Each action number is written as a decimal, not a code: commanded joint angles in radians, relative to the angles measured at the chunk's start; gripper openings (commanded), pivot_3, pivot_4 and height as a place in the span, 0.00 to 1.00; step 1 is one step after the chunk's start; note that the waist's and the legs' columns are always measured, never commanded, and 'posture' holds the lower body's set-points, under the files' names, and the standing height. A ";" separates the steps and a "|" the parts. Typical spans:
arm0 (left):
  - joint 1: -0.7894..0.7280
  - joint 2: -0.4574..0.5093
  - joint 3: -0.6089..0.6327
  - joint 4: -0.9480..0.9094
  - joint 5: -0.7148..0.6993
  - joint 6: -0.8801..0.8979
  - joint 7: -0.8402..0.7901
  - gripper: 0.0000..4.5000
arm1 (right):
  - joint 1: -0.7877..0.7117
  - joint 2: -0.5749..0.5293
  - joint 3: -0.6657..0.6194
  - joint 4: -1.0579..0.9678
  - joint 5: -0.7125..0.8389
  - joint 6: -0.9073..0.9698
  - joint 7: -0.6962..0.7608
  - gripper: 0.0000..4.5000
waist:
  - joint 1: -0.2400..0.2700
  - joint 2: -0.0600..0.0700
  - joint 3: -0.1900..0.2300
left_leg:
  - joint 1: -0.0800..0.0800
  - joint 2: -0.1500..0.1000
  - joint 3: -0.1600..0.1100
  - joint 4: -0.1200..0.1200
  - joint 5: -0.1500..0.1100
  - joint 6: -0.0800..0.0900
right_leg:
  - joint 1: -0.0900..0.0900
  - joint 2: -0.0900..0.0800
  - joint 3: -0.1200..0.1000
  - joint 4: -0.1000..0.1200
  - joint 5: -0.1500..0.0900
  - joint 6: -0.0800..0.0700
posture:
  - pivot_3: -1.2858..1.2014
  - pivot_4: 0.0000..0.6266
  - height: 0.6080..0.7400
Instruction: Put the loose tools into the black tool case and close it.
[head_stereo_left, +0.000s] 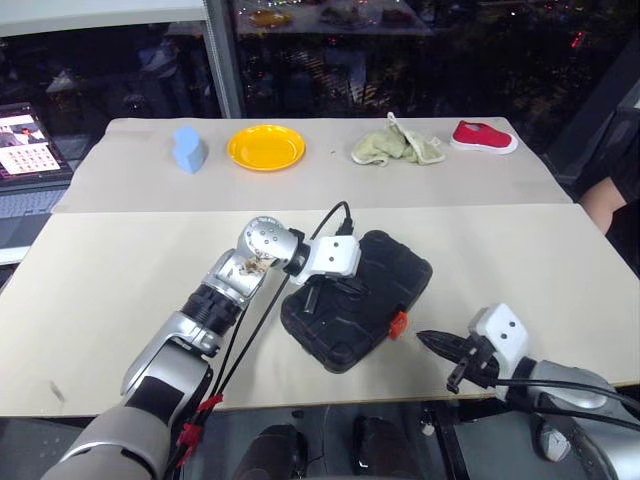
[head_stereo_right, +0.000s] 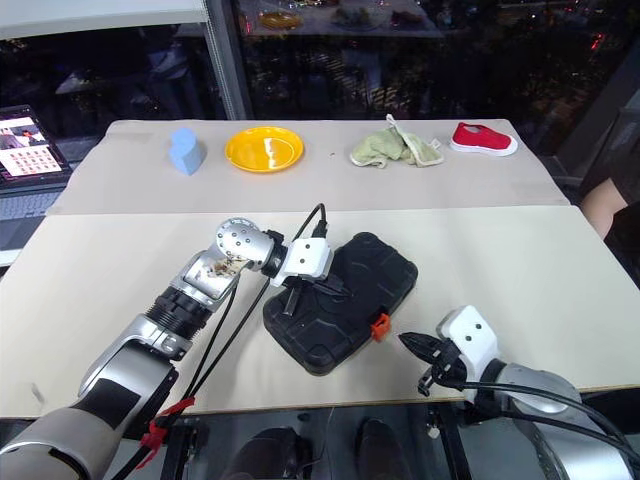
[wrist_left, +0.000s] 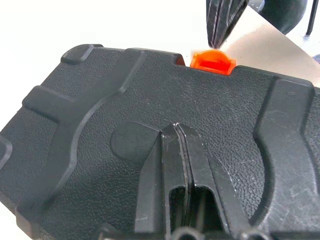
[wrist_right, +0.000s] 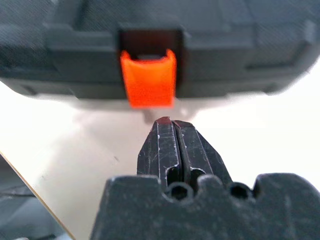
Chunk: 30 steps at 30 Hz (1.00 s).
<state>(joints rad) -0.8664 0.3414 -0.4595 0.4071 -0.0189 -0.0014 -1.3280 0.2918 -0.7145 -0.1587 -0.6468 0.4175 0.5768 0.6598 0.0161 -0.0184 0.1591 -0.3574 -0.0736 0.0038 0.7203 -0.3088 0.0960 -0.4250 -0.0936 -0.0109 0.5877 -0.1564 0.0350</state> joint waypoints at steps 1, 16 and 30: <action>0.008 -0.002 -0.032 0.052 0.056 0.023 0.010 0.00 | -0.049 0.004 -0.001 -0.026 0.014 0.010 -0.009 0.00 | -0.001 0.000 0.000 | 0.000 0.000 0.000 0.000 0.000 0.000 | 0.000 0.000 0.000 0.000 0.000 0.000 | 0.52 0.24 1.00; 0.006 -0.001 -0.029 0.067 0.063 0.008 0.013 0.00 | -0.158 0.023 0.125 -0.026 -0.018 0.050 -0.034 0.00 | -0.008 -0.001 0.000 | -0.001 0.001 -0.002 -0.008 0.001 -0.001 | -0.001 0.001 -0.001 -0.008 0.000 0.000 | 0.52 0.24 1.00; 0.009 -0.009 -0.037 0.077 0.073 -0.012 0.015 0.00 | -0.164 0.062 0.170 0.010 -0.054 0.031 -0.051 0.00 | -0.003 -0.001 0.000 | -0.005 0.002 -0.002 -0.008 0.001 -0.002 | -0.005 0.001 -0.002 -0.009 0.001 -0.001 | 0.52 0.24 1.00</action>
<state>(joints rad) -0.8835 0.3240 -0.4528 0.4374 -0.0053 -0.0232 -1.3070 0.1624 -0.6697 0.0040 -0.6244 0.3707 0.6298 0.6247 0.0126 -0.0189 0.1593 -0.3628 -0.0718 0.0016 0.7124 -0.3075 0.0934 -0.4303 -0.0925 -0.0132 0.5791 -0.1555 0.0341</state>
